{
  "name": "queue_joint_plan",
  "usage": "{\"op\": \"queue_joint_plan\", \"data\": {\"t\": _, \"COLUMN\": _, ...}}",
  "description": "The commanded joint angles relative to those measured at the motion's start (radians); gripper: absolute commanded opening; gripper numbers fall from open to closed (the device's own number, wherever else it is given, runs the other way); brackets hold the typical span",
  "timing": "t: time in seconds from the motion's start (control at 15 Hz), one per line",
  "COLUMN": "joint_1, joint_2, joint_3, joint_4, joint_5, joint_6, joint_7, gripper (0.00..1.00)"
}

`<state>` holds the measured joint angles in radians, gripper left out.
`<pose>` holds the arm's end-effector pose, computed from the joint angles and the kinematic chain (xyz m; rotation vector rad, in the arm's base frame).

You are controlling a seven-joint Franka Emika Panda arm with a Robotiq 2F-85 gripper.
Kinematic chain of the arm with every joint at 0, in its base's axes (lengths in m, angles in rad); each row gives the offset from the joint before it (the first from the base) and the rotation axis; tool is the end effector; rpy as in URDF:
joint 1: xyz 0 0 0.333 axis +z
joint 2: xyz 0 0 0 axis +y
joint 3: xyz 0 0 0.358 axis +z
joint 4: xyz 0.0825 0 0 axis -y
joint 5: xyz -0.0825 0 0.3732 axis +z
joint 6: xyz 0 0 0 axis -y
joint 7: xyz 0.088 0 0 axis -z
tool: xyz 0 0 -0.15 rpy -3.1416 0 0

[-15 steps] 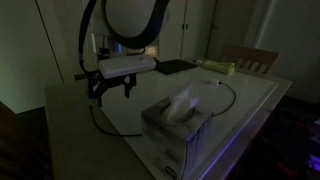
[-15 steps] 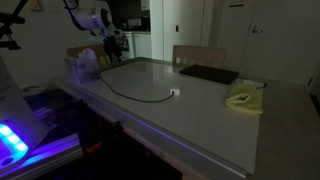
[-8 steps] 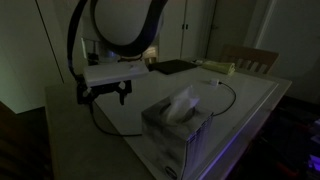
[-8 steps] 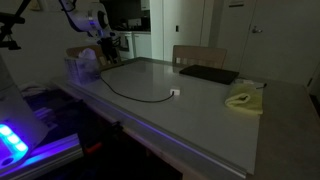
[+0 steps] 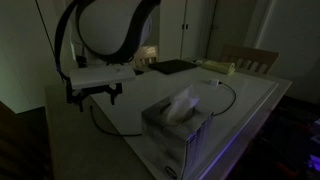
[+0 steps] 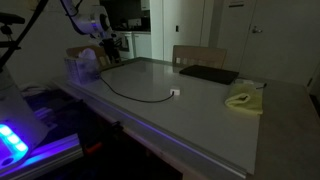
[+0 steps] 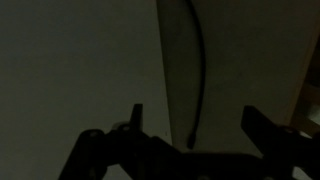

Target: Move the ends of the charger to the middle

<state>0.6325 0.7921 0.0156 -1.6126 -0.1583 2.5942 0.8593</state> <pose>0.5907 0.4446 0.1741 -3.0557 0.1368 -0.3006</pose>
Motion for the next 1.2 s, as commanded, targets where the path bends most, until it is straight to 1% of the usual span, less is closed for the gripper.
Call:
{"op": "queue_joint_plan", "data": {"t": 0.0, "joint_1": -0.011, "joint_2": 0.076, "joint_3": 0.011, "joint_4": 0.101, "joint_5": 0.018, "joint_6": -0.014, "joint_7": -0.052, "gripper": 1.0}}
{"op": "queue_joint_plan", "data": {"t": 0.07, "joint_1": -0.037, "joint_2": 0.077, "joint_3": 0.046, "joint_4": 0.118, "joint_5": 0.033, "joint_6": -0.076, "joint_7": -0.12, "gripper": 1.0}}
{"op": "queue_joint_plan", "data": {"t": 0.13, "joint_1": 0.003, "joint_2": 0.047, "joint_3": -0.004, "joint_4": 0.061, "joint_5": 0.017, "joint_6": -0.015, "joint_7": -0.042, "gripper": 1.0}}
{"op": "queue_joint_plan", "data": {"t": 0.33, "joint_1": -0.008, "joint_2": 0.068, "joint_3": 0.016, "joint_4": 0.093, "joint_5": 0.028, "joint_6": -0.045, "joint_7": -0.089, "gripper": 1.0}}
{"op": "queue_joint_plan", "data": {"t": 0.47, "joint_1": 0.015, "joint_2": 0.07, "joint_3": -0.016, "joint_4": 0.097, "joint_5": 0.009, "joint_6": -0.031, "joint_7": -0.052, "gripper": 1.0}}
{"op": "queue_joint_plan", "data": {"t": 0.67, "joint_1": 0.028, "joint_2": 0.094, "joint_3": -0.037, "joint_4": 0.116, "joint_5": 0.028, "joint_6": 0.03, "joint_7": 0.018, "gripper": 1.0}}
{"op": "queue_joint_plan", "data": {"t": 0.87, "joint_1": 0.034, "joint_2": 0.128, "joint_3": -0.043, "joint_4": 0.14, "joint_5": 0.047, "joint_6": 0.08, "joint_7": 0.089, "gripper": 1.0}}
{"op": "queue_joint_plan", "data": {"t": 1.13, "joint_1": 0.042, "joint_2": 0.18, "joint_3": -0.049, "joint_4": 0.19, "joint_5": 0.048, "joint_6": 0.11, "joint_7": 0.123, "gripper": 1.0}}
